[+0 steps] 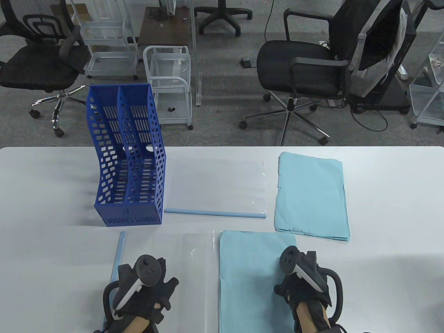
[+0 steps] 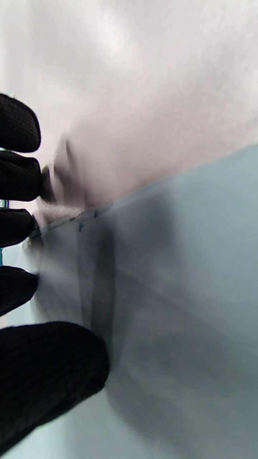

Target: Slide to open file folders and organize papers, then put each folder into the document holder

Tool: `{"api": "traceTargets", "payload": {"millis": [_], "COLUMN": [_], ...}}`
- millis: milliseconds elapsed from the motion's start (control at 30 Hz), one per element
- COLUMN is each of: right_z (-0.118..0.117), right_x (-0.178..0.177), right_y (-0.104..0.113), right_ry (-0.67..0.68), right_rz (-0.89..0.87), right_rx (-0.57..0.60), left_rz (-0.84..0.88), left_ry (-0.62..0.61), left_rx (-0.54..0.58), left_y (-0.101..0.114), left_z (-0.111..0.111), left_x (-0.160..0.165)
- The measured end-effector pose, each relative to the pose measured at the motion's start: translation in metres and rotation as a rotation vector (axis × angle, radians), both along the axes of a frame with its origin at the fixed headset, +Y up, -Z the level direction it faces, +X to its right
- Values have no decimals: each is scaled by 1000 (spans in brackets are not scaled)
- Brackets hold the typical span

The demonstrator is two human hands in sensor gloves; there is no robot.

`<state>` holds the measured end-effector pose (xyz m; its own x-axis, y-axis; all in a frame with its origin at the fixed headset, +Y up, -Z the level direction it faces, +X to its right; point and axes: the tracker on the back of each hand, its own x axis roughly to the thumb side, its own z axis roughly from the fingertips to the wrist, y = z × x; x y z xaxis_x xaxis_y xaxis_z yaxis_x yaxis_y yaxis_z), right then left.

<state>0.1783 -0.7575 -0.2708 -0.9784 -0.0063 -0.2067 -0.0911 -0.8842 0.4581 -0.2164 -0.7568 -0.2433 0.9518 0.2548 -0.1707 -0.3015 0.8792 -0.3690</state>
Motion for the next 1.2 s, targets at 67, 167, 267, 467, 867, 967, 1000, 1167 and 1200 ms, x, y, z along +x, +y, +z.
{"api": "traceTargets", "payload": {"millis": [67,167,267,467,867,967,1000,1167,1200], "right_z": [0,0,0,0,0,0,0,0,0], "right_x": [0,0,0,1,4,4,4,5,5], "right_y": [0,0,0,-1,-2,-2,-2,-2,-2], "right_ry": [0,1,2,4,7,7,7,7,7], "right_rz": [-1,-2,-4,-10,-21,-22,-22,-23,-23], "right_rx": [-1,-2,-2,-3,0,0,0,0,0], "left_rz": [52,172,273,544,1430,1348,1280,964,837], "left_ry": [-19,-49,-90,-169,-388,-238,-177,-36,-1], "left_rx": [-13,-41,-97,-194,-185,-37,5,9,-18], "left_y": [0,-1,-2,-9,-23,-13,-10,-9,-11], "left_z": [1,2,2,-1,-16,-17,-17,-19,-20], "left_x": [2,9,22,54,111,102,99,96,99]}}
